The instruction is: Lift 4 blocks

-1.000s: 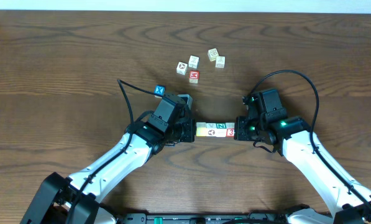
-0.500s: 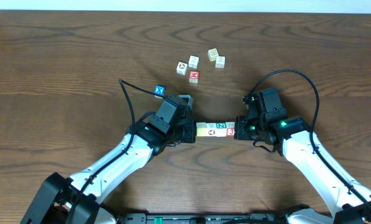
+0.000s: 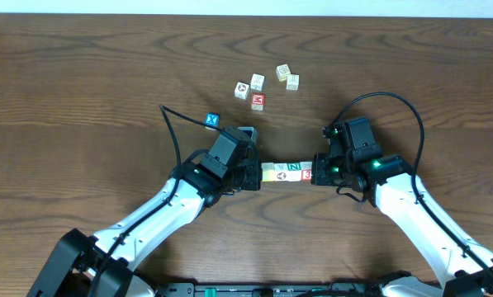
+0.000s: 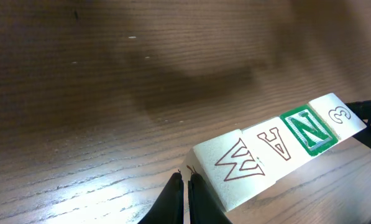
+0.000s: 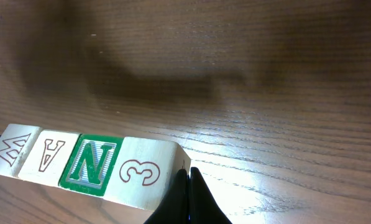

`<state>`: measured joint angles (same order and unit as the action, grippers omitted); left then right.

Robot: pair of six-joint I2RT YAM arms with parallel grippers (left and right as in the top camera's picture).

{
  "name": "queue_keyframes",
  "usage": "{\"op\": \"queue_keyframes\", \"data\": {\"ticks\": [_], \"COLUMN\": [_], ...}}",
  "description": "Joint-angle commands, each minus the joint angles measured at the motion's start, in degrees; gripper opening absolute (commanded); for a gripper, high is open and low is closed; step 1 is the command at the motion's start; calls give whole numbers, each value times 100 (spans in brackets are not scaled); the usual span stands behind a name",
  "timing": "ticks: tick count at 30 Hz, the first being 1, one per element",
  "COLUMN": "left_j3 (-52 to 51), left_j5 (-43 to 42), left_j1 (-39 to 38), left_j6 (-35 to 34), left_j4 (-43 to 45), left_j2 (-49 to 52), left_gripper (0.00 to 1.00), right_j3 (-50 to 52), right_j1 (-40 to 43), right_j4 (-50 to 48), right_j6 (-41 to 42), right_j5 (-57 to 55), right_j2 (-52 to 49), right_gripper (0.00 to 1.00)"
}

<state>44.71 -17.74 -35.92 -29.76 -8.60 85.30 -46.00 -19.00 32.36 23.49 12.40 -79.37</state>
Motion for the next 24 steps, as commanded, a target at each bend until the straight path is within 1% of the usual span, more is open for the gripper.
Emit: {"op": "queue_keyframes", "data": {"ticks": [1,14,24], "left_j3": [238,238,238], "left_j5": [-407,-402,-411], "left_j1": [-192,-192,-195], "left_j6": [76,76,31], "left_j4": [109,90,94], "left_j2": [44,55,372], "left_gripper": [7,7,7], "right_j3": [-4,-4,-4], "right_j1": [-212,-212,-210], "right_j4": [-92,-328,-369], "right_j6": [24,24,24], "right_j5": [798,857,890], "right_j2": [-55,-684,-728], "right_gripper": [1,1,1]}}
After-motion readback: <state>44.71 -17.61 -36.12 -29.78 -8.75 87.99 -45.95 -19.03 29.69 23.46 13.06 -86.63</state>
